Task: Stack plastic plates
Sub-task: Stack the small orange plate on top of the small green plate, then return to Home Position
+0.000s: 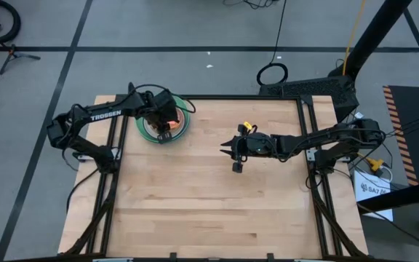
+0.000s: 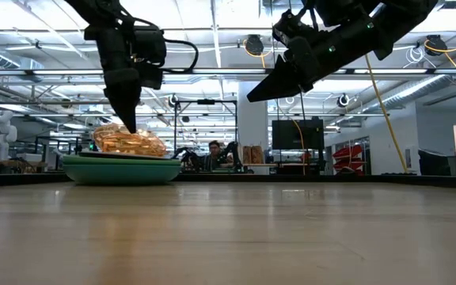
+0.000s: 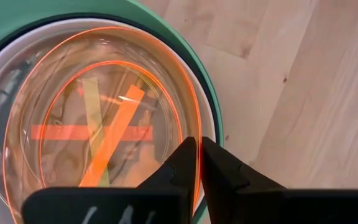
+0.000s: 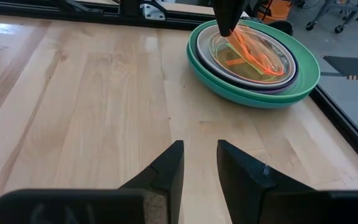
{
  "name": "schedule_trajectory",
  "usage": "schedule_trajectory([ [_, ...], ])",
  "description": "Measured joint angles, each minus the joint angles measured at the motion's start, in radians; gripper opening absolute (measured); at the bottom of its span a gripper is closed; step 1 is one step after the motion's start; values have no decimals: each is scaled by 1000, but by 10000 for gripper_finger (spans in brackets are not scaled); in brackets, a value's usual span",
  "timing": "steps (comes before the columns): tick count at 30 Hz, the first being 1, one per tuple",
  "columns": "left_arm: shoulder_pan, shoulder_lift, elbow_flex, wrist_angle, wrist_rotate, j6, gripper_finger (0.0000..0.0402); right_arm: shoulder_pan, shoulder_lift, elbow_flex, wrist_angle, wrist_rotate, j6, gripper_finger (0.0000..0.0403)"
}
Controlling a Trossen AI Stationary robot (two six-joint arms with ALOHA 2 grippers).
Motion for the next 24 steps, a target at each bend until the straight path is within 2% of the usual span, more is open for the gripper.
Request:
schedule_trajectory([
  [4,-2,0,0,-8,0,-20,43,0,0,0,0,0,-21,89],
  [11,-2,0,0,-8,0,-53,144,0,0,0,0,0,-26,90],
  [14,-2,0,0,-12,-2,-35,176,0,0,0,0,0,-25,90],
  [19,-7,-20,0,-38,16,-3,190,0,0,0,-17,0,-48,89],
  [24,-53,-94,0,-11,35,25,191,0,-15,0,-36,0,-73,89],
])
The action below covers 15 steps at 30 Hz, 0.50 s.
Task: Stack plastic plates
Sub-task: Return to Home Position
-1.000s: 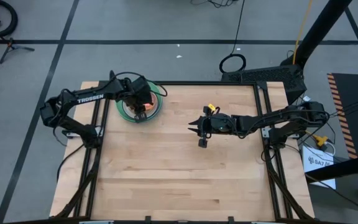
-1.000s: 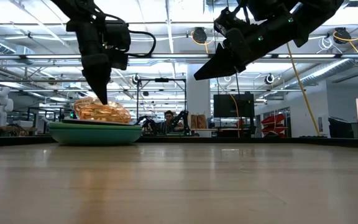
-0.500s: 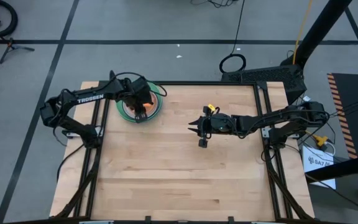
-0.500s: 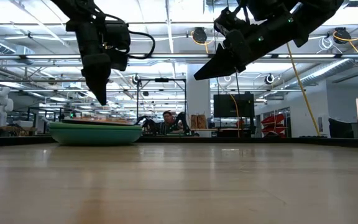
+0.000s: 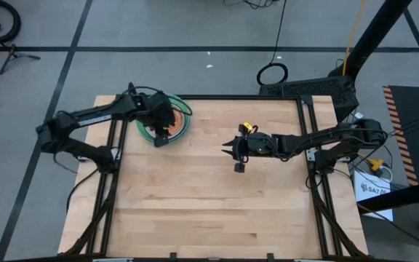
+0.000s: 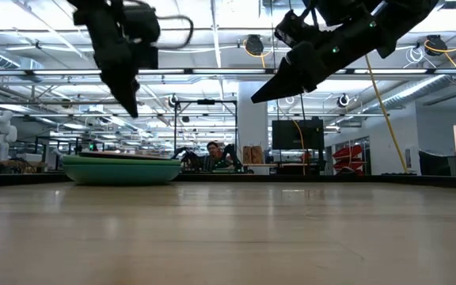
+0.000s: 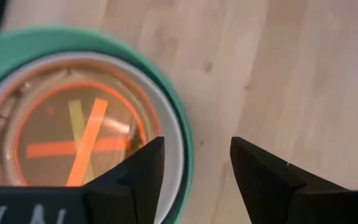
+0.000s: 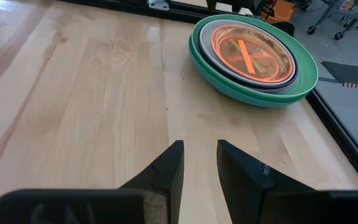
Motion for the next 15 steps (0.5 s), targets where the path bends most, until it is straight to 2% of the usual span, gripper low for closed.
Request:
schedule_trajectory([
  [3,-31,-84,-4,15,2,-3,191,0,-35,0,-39,0,-6,89],
  [5,-62,-170,-45,91,24,-24,191,0,-82,-17,-59,-1,-23,89],
  [8,-111,-339,-184,264,117,-69,191,0,-181,-75,-62,-7,-46,89],
  [15,-202,-726,-508,588,123,-202,191,-5,-493,-298,-13,-3,-56,89],
])
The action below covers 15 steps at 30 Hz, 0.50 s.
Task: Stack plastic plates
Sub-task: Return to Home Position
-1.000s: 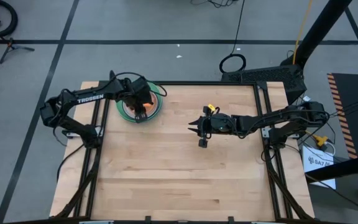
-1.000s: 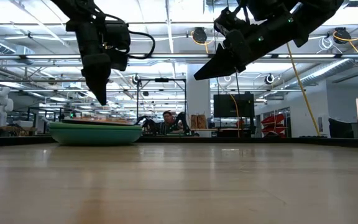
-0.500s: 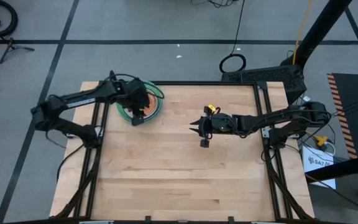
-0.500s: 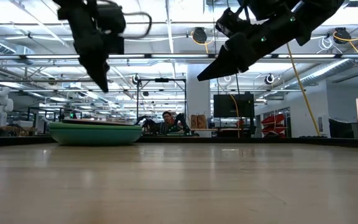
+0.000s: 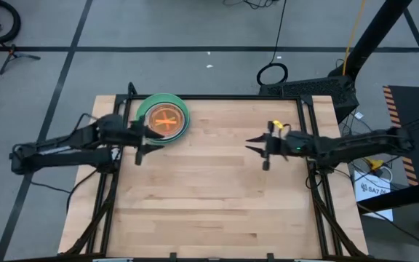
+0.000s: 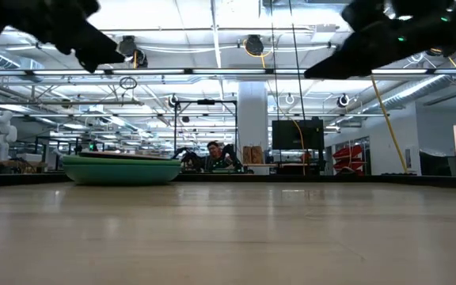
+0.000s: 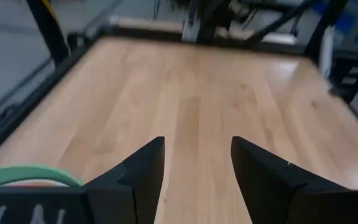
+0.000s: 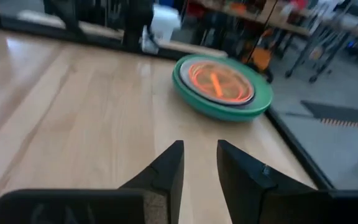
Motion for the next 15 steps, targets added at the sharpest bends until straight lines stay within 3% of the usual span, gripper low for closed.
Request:
schedule_trajectory([
  [5,-16,-192,-141,95,-1,-24,191,-6,-198,-185,149,0,14,89],
  [11,-18,-335,-258,144,-2,-58,191,-6,-387,-376,283,0,83,89],
  [15,-33,-400,-351,229,25,-67,191,-2,-485,-431,253,-26,113,89],
])
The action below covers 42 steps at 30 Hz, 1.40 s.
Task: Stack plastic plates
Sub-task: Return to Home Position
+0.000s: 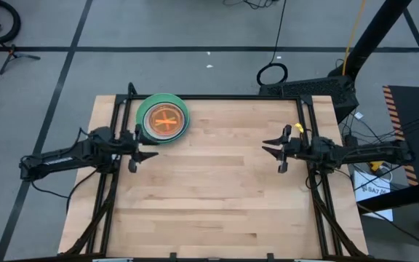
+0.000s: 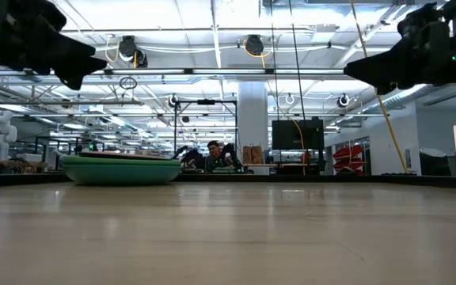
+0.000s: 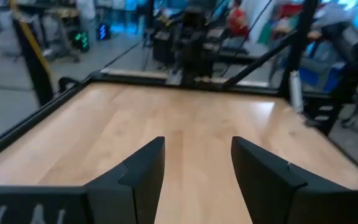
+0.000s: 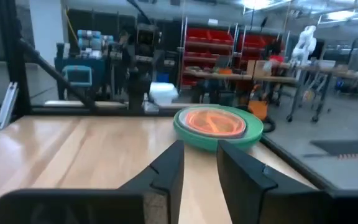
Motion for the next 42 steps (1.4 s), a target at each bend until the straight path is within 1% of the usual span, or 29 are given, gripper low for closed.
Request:
schedule_trajectory([
  [4,-25,-47,-94,84,35,-17,191,23,-67,-2,-91,-21,3,89],
  [7,-39,-75,-142,109,36,-14,191,37,-116,-2,-93,-24,-32,89],
  [10,-53,-93,-186,172,37,-13,191,49,-163,-3,-87,-24,-54,89],
  [14,-65,-97,-188,175,37,18,191,71,-205,-4,-112,-25,-69,89],
  [17,-65,-97,-188,179,28,34,191,81,-214,-6,-126,-27,-91,89],
  [18,-64,-97,-188,172,24,36,191,84,-215,-6,-119,-36,-105,89],
  [20,-62,-96,-188,152,21,47,191,89,-215,-7,-79,-97,-143,88],
  [22,-62,-94,-187,147,-4,51,191,94,-226,-7,-37,-145,-188,84],
  [24,-62,-90,-187,136,-77,47,191,97,-258,-7,-35,-156,-249,74],
  [26,-62,-90,-187,123,-157,47,191,97,-298,-7,-79,-155,-303,59],
  [29,-62,-89,-187,117,-190,38,191,95,-367,-7,-170,-151,-348,36],
  [32,-62,-89,-187,115,-203,31,191,94,-423,-8,-243,-97,-347,16],
  [35,-62,-89,-187,114,-204,68,191,94,-446,-8,-302,11,-311,3],
  [37,-62,-89,-187,114,-204,73,191,94,-443,-8,-345,88,-280,2],
  [39,-62,-89,-187,114,-204,65,191,94,-439,-8,-380,140,-235,5],
  [42,-62,-89,-187,114,-204,65,191,94,-440,-8,-429,160,-211,10],
])
